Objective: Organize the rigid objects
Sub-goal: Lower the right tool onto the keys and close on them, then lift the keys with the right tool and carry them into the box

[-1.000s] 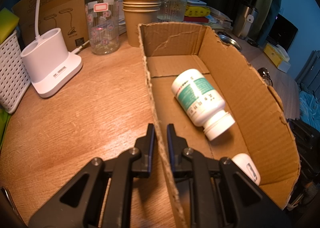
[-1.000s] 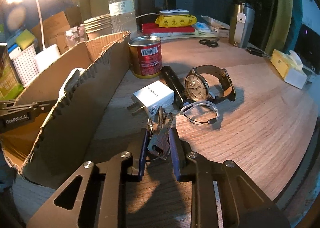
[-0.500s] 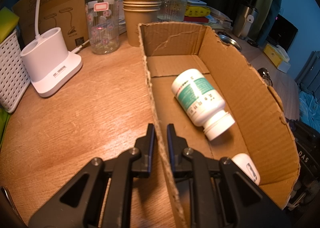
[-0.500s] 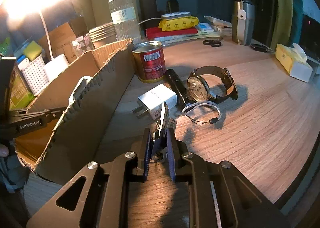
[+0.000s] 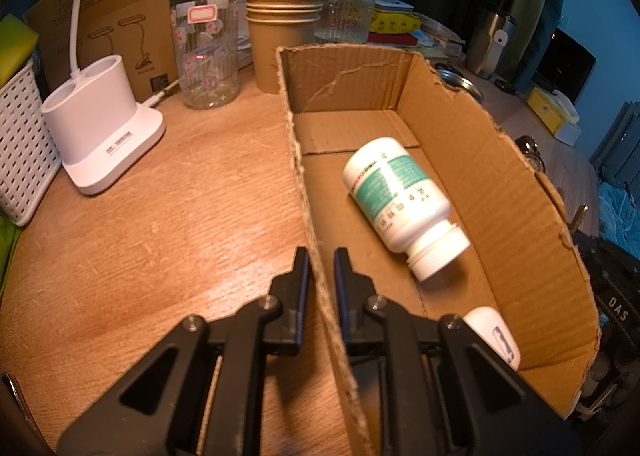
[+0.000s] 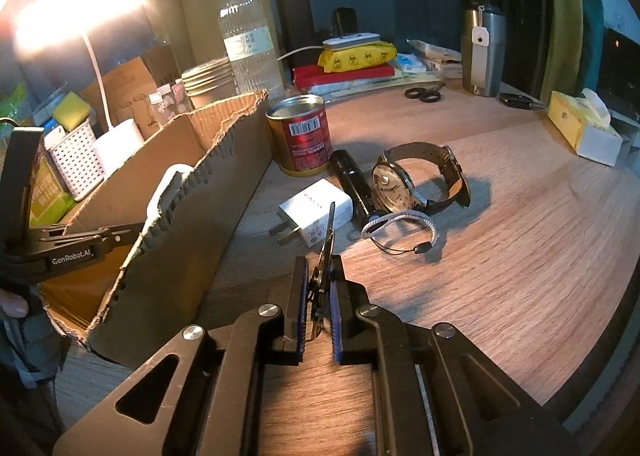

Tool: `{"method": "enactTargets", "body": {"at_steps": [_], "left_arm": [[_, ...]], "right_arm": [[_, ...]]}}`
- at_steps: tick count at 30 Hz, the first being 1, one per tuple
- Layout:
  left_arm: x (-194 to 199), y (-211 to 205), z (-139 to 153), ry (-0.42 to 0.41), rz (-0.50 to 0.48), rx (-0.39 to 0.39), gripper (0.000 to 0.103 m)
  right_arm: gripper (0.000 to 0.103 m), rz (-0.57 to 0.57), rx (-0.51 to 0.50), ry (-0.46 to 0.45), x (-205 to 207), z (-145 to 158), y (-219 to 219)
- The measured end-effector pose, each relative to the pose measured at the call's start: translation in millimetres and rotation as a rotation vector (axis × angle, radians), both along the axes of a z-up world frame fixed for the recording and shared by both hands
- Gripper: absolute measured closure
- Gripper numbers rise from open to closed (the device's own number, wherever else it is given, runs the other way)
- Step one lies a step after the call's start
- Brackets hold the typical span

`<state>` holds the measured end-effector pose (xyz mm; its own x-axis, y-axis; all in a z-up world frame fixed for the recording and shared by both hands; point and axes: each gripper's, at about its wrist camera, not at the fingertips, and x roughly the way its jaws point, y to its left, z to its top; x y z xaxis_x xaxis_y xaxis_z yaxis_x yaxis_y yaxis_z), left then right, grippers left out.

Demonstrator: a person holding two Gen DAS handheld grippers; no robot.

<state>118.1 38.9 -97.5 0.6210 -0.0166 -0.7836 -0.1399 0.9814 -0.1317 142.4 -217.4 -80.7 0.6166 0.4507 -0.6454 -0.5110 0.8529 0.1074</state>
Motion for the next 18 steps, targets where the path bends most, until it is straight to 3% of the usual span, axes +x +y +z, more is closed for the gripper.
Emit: {"method": "enactTargets", "body": {"at_steps": [18], "left_arm": [[0,0,0,-0.001,0.0,0.001,0.089]], "right_arm": [[0.093,0.042,0.021,-0.131,-30,51,8]]}}
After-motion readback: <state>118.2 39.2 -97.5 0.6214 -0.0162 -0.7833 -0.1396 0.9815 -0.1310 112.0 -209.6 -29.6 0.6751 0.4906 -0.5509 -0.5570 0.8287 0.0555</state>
